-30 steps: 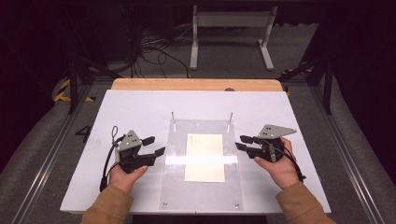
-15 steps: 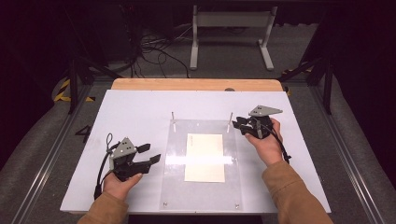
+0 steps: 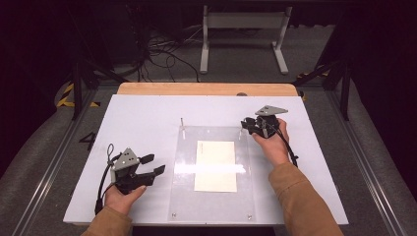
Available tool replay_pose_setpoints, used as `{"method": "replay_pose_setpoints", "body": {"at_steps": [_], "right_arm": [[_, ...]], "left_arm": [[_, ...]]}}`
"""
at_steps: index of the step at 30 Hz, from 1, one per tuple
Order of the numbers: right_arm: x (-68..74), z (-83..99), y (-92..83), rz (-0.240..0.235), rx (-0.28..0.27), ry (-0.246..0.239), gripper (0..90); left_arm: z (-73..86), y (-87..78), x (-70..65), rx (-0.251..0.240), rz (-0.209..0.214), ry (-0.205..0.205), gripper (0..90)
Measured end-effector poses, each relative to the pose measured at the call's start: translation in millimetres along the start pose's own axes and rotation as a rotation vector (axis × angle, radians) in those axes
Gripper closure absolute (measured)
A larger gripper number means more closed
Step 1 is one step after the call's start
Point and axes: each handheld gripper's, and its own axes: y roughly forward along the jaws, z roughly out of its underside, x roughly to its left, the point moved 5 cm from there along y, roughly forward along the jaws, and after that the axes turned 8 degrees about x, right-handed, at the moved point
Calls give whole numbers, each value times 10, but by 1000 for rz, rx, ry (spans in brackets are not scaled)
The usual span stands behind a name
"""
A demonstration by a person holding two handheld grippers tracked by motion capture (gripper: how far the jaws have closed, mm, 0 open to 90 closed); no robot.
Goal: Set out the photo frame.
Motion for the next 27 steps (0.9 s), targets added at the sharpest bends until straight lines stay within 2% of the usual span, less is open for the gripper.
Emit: {"method": "replay_pose_setpoints", "body": {"at_steps": [4, 5, 8, 11, 14, 16, 18, 20, 23, 27], "right_arm": [[5, -48, 45, 16, -9, -26, 766], [11, -52, 53, 14, 7, -14, 776], [22, -79, 62, 31, 18, -61, 845], [31, -82, 74, 16, 15, -40, 853], [21, -73, 77, 14, 6, -8, 855], [15, -74, 88, 11, 2, -7, 857], [-2, -71, 98, -3, -5, 0, 858], [-55, -53, 111, -35, -24, 38, 859], [-62, -56, 124, -34, -22, 38, 859], [-90, -44, 144, -57, -39, 62, 860]], "left_arm": [[2, 16, -9, 1, 5, -5, 398], [2, 18, -5, 0, 5, -2, 398], [6, 18, -11, -1, 12, -6, 398], [4, 18, -11, -2, 13, -7, 398], [-3, 23, -12, -1, 12, 8, 398], [-1, 32, -32, 4, 21, 4, 398], [-4, 38, -36, 2, 19, 14, 398], [-3, 39, -55, 2, 25, 6, 398], [-1, 21, -73, 0, 21, 13, 398], [22, -4, -107, 1, 21, 21, 398]]}}
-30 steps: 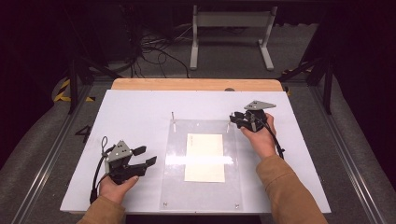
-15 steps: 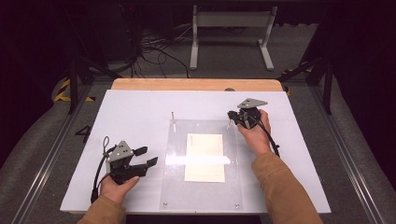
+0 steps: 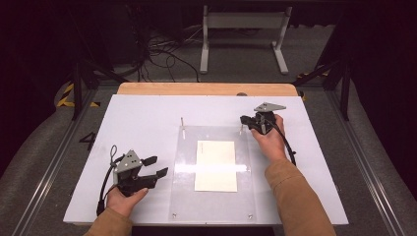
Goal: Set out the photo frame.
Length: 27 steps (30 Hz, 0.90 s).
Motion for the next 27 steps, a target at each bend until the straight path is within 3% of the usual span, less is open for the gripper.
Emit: {"method": "replay_pose_setpoints", "body": {"at_steps": [13, 16, 27], "right_arm": [[-113, 2, 69, -74, -47, 66, 860], [-137, -4, 84, -91, -49, 79, 860], [-205, -20, 135, -136, -58, 127, 859]], "left_arm": [[72, -83, 19, -7, -14, -7, 398], [86, -110, -3, -21, 1, 9, 377], [188, -191, -46, -30, -18, 52, 284]]}}
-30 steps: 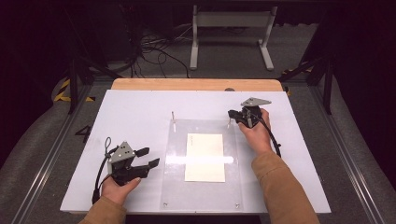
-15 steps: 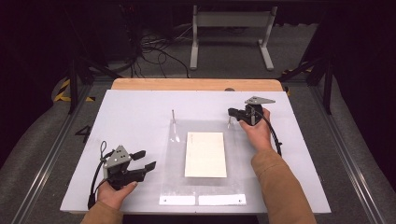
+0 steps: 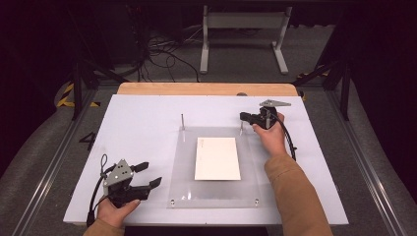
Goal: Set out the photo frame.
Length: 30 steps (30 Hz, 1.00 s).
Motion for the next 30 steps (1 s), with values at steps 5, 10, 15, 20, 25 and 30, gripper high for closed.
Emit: {"method": "replay_pose_setpoints", "body": {"at_steps": [5, 10, 15, 20, 25, 30], "right_arm": [[-6, -15, 9, -3, 13, 6, 858], [-22, -14, 19, -13, 7, 26, 858], [-26, -20, 20, -13, 12, 25, 859], [-30, -25, 26, -15, 16, 43, 858], [-34, -30, 30, -15, 21, 47, 858], [-31, -33, 30, -10, 22, 43, 858]], "left_arm": [[12, 14, -76, 2, 5, 70, 261], [-24, 50, -197, -26, 36, 138, 192], [-27, 109, -244, -9, 12, 178, 167], [-80, 156, -327, -31, -11, 236, 164], [-161, 209, -406, -87, -32, 319, 137], [-217, 247, -459, -124, 0, 317, 147]]}}
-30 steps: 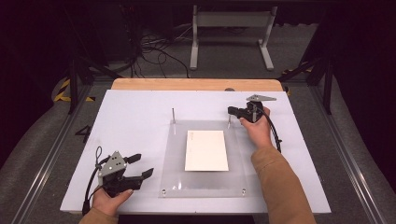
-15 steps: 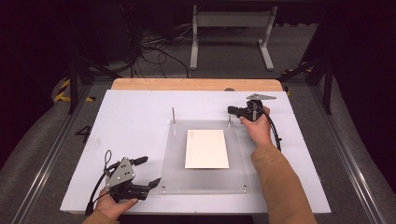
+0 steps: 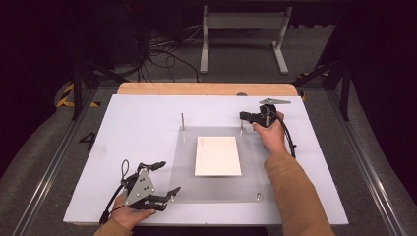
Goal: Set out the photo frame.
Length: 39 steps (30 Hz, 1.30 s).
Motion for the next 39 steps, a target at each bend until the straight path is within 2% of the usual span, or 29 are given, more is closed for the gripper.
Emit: {"method": "replay_pose_setpoints", "body": {"at_steps": [3, 8, 9, 11, 12, 17, 21, 26, 27, 30, 33, 35, 37, 38, 39], "right_arm": [[1, 2, 1, -1, -1, 9, 857], [0, 5, 0, -1, -6, 14, 857], [1, 6, 0, 0, -6, 16, 856], [7, 3, -2, 3, -4, 17, 855], [9, 2, -5, 6, -1, 11, 855], [10, 7, -8, 5, -9, 9, 854], [3, 13, -6, -2, -20, 25, 844], [-2, 62, -71, 7, -18, 27, 732], [-2, 62, -71, 7, -18, 27, 732], [14, 96, -169, 12, -33, 18, 667], [34, 129, -346, 52, -40, -7, 620], [103, 153, -467, 13, -51, 18, 587], [189, 169, -589, -1, -68, -2, 572], [189, 169, -589, -1, -68, -2, 572], [299, 185, -734, -20, -92, -30, 542]], "left_arm": [[-69, 39, -41, -26, 22, 19, 176], [-97, 63, -22, -50, 43, -14, 217], [-98, 65, -16, -56, 50, -33, 244], [-102, 59, 1, -61, 56, -37, 295], [-109, 54, 6, -67, 72, -49, 315], [-160, 16, -18, -71, 43, -29, 425], [-197, -2, -16, -62, 40, -28, 456], [-204, -3, -20, -60, 38, -21, 469], [-211, -6, -19, -57, 41, -26, 469], [-227, -11, -4, -56, 42, -27, 470], [-244, -15, 8, -53, 47, -28, 471], [-255, -17, 9, -53, 49, -39, 471], [-275, -24, 21, -45, 47, -35, 472], [-275, -24, 21, -45, 47, -35, 472], [-291, -29, 29, -40, 52, -40, 472]]}}
